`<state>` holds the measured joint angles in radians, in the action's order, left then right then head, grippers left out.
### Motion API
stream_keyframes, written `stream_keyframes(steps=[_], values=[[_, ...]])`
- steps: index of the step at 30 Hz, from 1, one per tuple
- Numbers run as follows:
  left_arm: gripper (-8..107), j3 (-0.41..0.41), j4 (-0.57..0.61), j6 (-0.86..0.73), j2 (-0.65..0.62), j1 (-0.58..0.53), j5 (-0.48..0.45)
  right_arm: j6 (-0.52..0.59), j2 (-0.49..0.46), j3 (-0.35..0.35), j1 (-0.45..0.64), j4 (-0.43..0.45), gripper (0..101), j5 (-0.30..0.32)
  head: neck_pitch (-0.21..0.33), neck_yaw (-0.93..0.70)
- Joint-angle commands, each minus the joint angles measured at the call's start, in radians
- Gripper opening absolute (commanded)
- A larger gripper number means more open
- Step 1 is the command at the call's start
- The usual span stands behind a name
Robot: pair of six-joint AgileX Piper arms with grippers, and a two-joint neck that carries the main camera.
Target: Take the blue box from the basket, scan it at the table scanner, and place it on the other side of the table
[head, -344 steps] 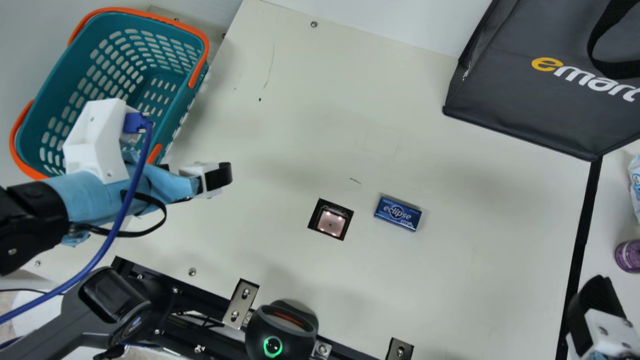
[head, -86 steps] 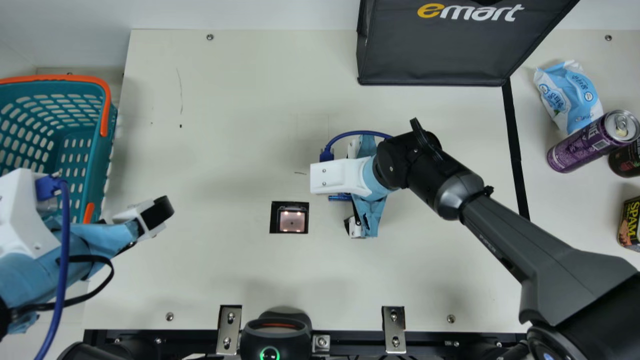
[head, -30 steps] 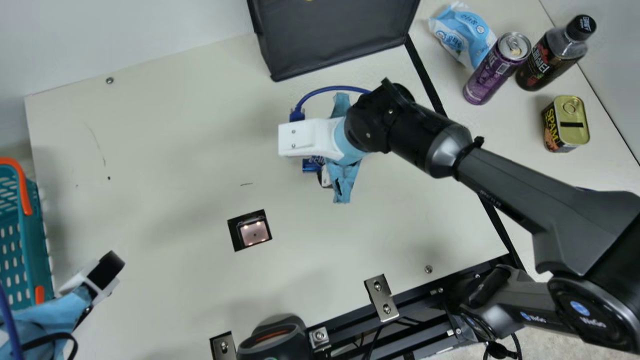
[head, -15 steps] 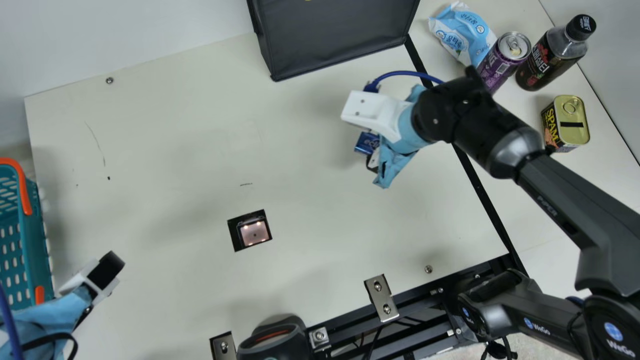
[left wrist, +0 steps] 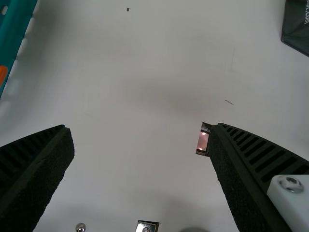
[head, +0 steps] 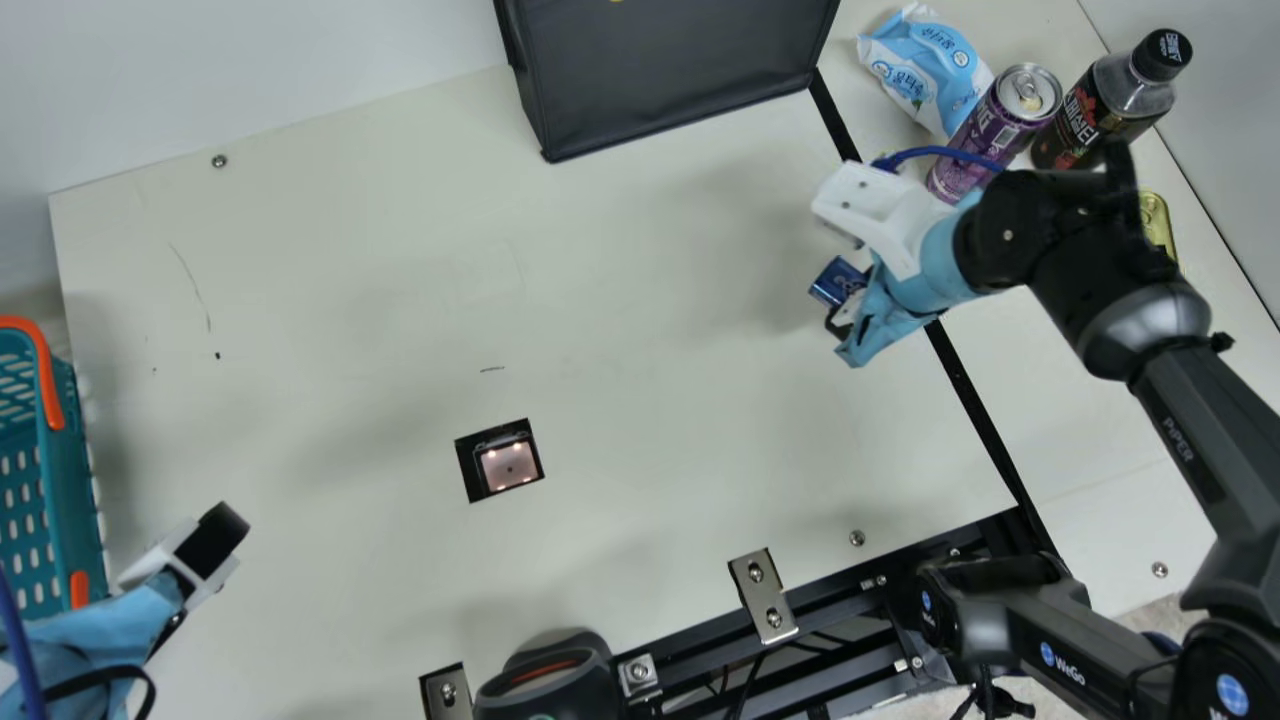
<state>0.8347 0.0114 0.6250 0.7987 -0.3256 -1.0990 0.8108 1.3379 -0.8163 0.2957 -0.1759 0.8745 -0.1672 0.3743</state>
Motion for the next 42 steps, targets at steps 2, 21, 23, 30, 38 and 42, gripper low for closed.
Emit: stream_keyframes(steps=[2,21,23,30,38,42], values=[[90,0.000,0.000,0.000,0.000,0.000,0.000,0.028,-0.003,0.007,0.093,-0.010,0,0.007,0.029,0.002],[90,0.000,0.000,0.000,0.000,0.000,0.000,0.214,-0.008,0.028,0.439,-0.087,0,0.021,0.029,0.002],[90,0.000,0.000,0.000,0.000,0.000,0.000,0.230,-0.004,0.027,0.469,-0.096,0,0.021,0.029,0.002],[90,0.000,0.000,0.000,0.000,0.000,0.000,0.258,0.021,0.019,0.551,-0.107,0,0.004,0.029,0.002],[90,0.000,0.000,0.000,0.000,0.000,0.000,0.260,0.061,0.028,0.587,-0.116,0,-0.070,0.029,0.002],[90,0.000,0.000,0.000,0.000,0.000,0.000,0.264,0.086,0.043,0.592,-0.125,0,-0.126,0.029,0.002]])
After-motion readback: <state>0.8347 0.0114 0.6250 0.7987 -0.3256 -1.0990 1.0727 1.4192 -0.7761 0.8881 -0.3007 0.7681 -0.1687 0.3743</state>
